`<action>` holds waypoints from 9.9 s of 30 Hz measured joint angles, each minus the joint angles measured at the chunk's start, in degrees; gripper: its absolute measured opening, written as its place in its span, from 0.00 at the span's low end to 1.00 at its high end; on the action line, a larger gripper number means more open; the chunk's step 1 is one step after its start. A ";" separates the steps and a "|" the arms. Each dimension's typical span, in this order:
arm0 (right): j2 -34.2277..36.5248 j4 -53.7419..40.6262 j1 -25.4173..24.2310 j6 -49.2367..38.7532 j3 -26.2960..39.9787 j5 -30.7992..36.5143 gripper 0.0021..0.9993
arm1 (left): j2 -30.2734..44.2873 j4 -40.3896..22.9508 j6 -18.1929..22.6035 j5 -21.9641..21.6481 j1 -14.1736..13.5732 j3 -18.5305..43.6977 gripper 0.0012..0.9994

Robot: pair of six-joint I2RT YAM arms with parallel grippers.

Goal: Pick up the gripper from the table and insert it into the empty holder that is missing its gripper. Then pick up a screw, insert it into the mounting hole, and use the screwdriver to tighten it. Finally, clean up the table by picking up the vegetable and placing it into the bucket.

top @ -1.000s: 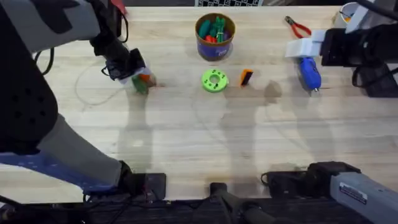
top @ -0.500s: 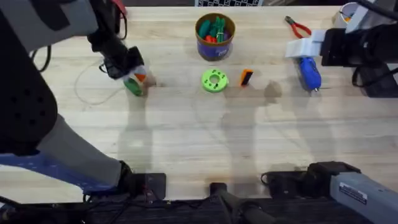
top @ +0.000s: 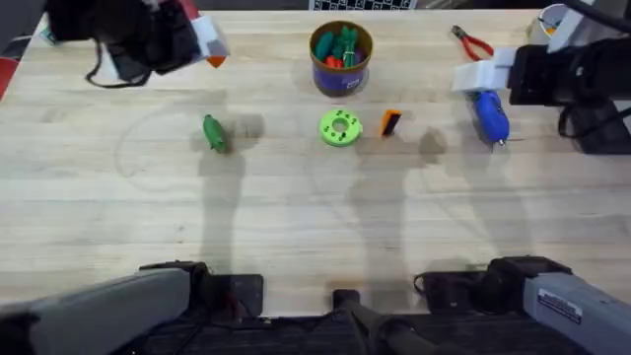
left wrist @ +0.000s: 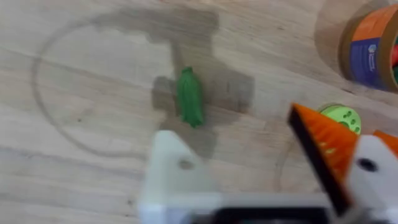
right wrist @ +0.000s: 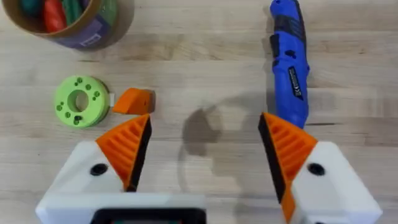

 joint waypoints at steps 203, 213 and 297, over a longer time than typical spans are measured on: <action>41.05 -17.28 21.92 34.00 24.97 3.56 0.87 | -80.23 52.53 24.38 62.33 -0.34 -76.35 0.99; 44.04 -15.40 21.92 33.38 24.96 3.56 0.69 | -80.22 52.53 24.38 62.33 -0.34 -76.35 0.99; 18.17 96.66 14.88 61.13 -39.73 -69.89 0.01 | -80.23 52.53 24.38 62.35 -0.34 -76.32 0.99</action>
